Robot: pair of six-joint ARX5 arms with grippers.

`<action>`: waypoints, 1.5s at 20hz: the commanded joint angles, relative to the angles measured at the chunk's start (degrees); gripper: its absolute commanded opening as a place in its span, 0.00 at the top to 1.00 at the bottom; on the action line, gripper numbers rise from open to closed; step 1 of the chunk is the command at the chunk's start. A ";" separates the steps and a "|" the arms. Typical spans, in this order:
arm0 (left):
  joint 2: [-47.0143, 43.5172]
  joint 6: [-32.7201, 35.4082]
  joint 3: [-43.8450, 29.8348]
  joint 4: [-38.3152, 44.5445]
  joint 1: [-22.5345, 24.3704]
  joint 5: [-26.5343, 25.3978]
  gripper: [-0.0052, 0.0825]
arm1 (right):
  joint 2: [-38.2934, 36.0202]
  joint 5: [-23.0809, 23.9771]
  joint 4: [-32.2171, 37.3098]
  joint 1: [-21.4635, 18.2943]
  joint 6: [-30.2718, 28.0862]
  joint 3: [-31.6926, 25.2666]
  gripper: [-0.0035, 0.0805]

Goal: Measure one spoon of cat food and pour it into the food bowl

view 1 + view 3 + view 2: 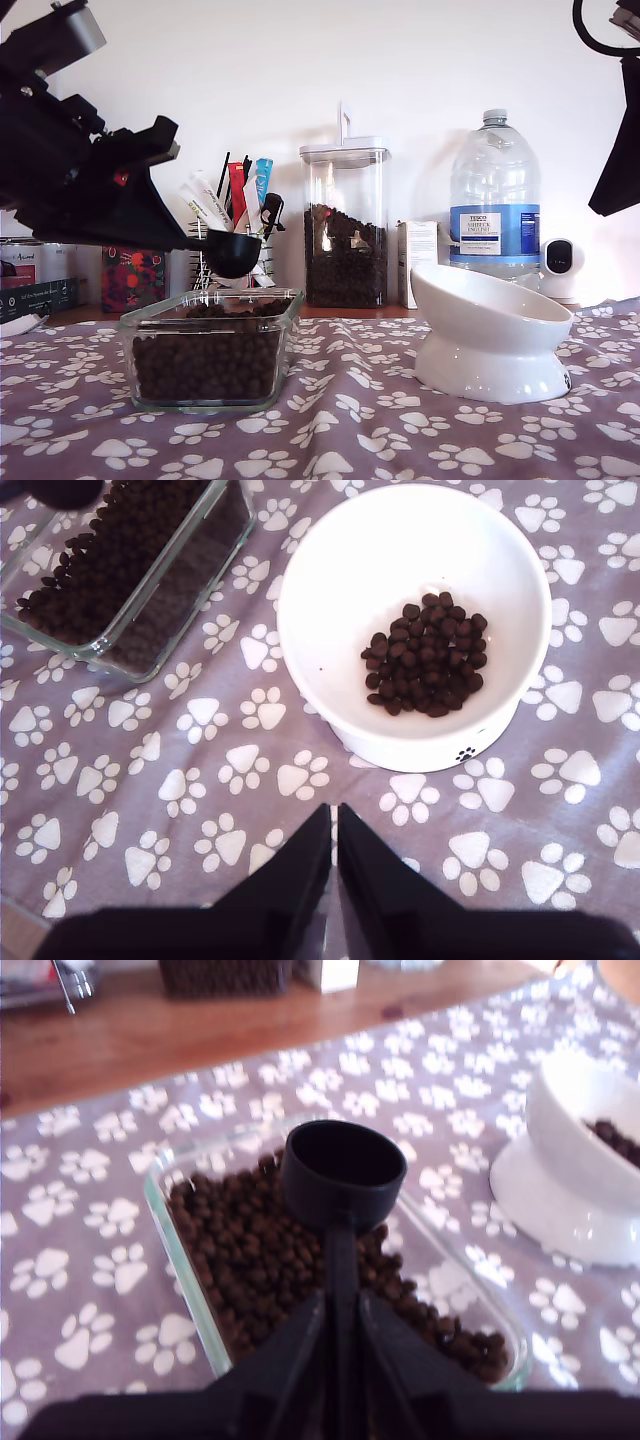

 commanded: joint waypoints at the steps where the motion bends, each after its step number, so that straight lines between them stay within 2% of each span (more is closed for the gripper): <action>1: 0.42 -0.24 -0.07 -0.22 -0.07 -0.15 0.96 | 0.22 -0.02 0.55 0.15 -0.24 0.66 0.97; 10: 0.83 -2.19 1.86 -4.44 0.83 -0.17 0.96 | 0.22 -0.02 1.16 0.15 -0.22 0.66 0.97; 15: 7.13 -2.14 12.13 -17.07 0.92 0.07 0.96 | 0.22 -0.02 1.38 0.15 -0.20 0.63 0.97; 20: 12.52 -2.32 18.05 -26.73 0.92 2.67 0.96 | 0.22 -0.02 1.36 0.15 -0.20 0.66 0.97; 29: 12.83 -2.10 18.29 -28.74 0.92 2.89 0.95 | 0.22 -0.02 1.36 0.15 -0.20 0.63 0.97; 30: 12.83 -2.05 18.29 -28.70 0.92 2.89 0.90 | 0.22 -0.02 1.36 0.15 -0.20 0.66 0.97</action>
